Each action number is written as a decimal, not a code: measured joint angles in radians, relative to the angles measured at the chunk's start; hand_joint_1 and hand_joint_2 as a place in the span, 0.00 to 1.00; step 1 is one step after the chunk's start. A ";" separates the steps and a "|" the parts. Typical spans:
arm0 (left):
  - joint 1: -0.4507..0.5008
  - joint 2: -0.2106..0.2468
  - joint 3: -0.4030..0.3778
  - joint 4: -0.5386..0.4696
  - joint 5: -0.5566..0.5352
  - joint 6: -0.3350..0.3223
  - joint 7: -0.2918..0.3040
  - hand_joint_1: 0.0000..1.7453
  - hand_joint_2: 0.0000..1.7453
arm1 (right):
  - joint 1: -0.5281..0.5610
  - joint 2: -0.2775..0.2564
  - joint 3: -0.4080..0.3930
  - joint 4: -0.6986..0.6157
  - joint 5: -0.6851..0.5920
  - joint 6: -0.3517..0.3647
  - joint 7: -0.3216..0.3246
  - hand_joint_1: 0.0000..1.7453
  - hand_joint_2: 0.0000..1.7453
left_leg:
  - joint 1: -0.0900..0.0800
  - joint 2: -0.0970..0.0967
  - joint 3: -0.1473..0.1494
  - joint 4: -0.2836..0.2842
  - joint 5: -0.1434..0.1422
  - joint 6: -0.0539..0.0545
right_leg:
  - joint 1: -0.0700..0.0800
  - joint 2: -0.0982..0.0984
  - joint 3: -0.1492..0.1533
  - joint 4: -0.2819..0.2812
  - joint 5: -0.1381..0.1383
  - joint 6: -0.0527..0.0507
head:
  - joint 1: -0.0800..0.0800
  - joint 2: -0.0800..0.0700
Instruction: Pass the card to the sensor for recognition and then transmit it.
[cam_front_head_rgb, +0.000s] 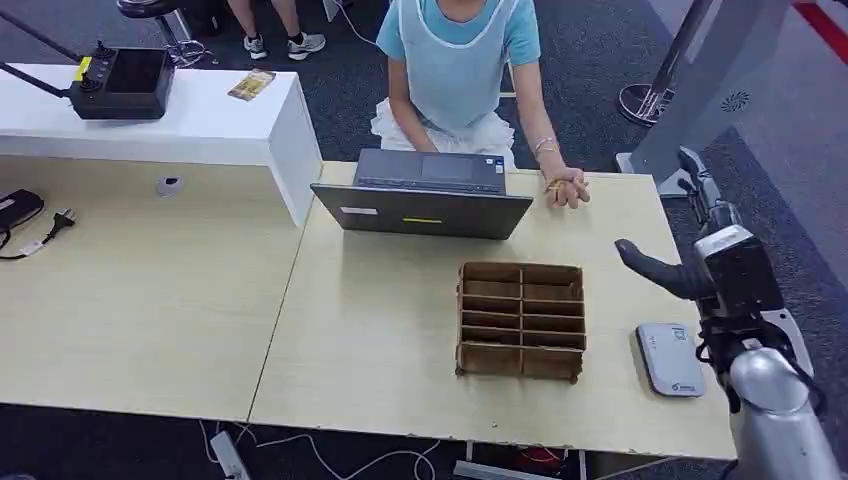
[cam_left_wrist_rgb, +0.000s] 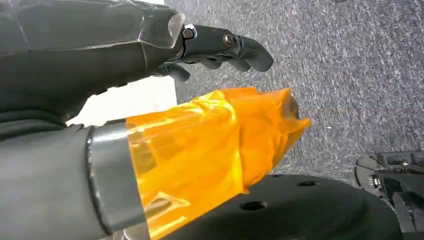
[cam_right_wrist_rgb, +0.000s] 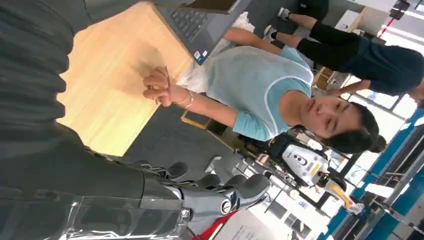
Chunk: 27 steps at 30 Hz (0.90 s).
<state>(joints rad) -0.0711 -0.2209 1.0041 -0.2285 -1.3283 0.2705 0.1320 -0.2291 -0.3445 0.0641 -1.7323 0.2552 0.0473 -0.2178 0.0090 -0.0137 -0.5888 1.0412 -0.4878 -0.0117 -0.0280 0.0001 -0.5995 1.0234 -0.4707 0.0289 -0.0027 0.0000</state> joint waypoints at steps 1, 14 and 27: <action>0.000 0.000 0.003 0.000 0.002 0.001 0.002 0.00 0.00 | 0.023 -0.002 -0.002 -0.016 0.014 -0.008 -0.004 0.00 1.00 | 0.000 0.000 0.000 0.000 0.000 0.000 | 0.000 -0.001 0.000 0.000 0.000 0.000 | 0.000 0.000; 0.002 -0.004 0.025 0.000 0.012 0.006 0.004 0.00 0.00 | 0.270 -0.002 -0.008 -0.182 0.182 -0.093 -0.004 0.00 1.00 | 0.000 0.002 0.000 -0.001 -0.003 0.000 | 0.000 0.001 0.000 0.000 -0.002 -0.002 | 0.000 0.000; 0.001 -0.004 0.034 0.000 0.015 0.007 0.004 0.00 0.00 | 0.296 -0.002 -0.008 -0.201 0.210 -0.104 0.002 0.00 1.00 | 0.000 0.002 0.001 -0.001 -0.003 0.000 | 0.000 0.001 0.000 0.000 -0.002 -0.002 | 0.000 0.000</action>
<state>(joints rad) -0.0700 -0.2251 1.0384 -0.2285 -1.3134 0.2777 0.1362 0.0668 -0.3464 0.0557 -1.9333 0.4648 -0.0569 -0.2159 0.0091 -0.0121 -0.5879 1.0405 -0.4909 -0.0120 -0.0279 0.0011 -0.5995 1.0234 -0.4728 0.0270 -0.0030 0.0000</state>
